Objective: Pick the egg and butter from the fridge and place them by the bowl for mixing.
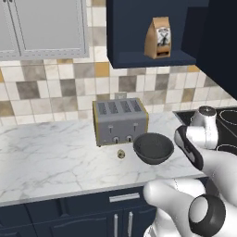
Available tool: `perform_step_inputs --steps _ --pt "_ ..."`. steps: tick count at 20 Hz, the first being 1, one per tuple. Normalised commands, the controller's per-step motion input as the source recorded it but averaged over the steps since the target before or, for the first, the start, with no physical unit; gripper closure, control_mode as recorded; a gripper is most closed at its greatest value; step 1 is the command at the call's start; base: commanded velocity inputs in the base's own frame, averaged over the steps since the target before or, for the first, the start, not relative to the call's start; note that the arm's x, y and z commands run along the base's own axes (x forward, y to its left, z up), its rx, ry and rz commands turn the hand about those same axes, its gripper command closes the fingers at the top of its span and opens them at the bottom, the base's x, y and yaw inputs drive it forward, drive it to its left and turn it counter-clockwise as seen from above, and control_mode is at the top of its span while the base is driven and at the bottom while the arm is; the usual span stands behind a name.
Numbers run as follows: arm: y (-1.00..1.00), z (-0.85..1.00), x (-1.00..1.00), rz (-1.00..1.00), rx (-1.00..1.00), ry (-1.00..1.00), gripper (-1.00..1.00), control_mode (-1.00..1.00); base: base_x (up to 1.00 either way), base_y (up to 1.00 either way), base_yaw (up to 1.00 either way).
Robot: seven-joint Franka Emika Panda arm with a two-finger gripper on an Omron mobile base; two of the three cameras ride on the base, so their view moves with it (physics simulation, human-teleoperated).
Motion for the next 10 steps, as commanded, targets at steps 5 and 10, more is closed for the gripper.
perform_step_inputs --steps 5,10 --pt "-0.03 -0.29 0.24 0.03 0.04 -0.09 1.00 -1.00 0.00 0.00 0.00" --pt "0.00 -0.20 0.33 0.00 0.06 0.00 1.00 -1.00 0.00 0.00 0.00"
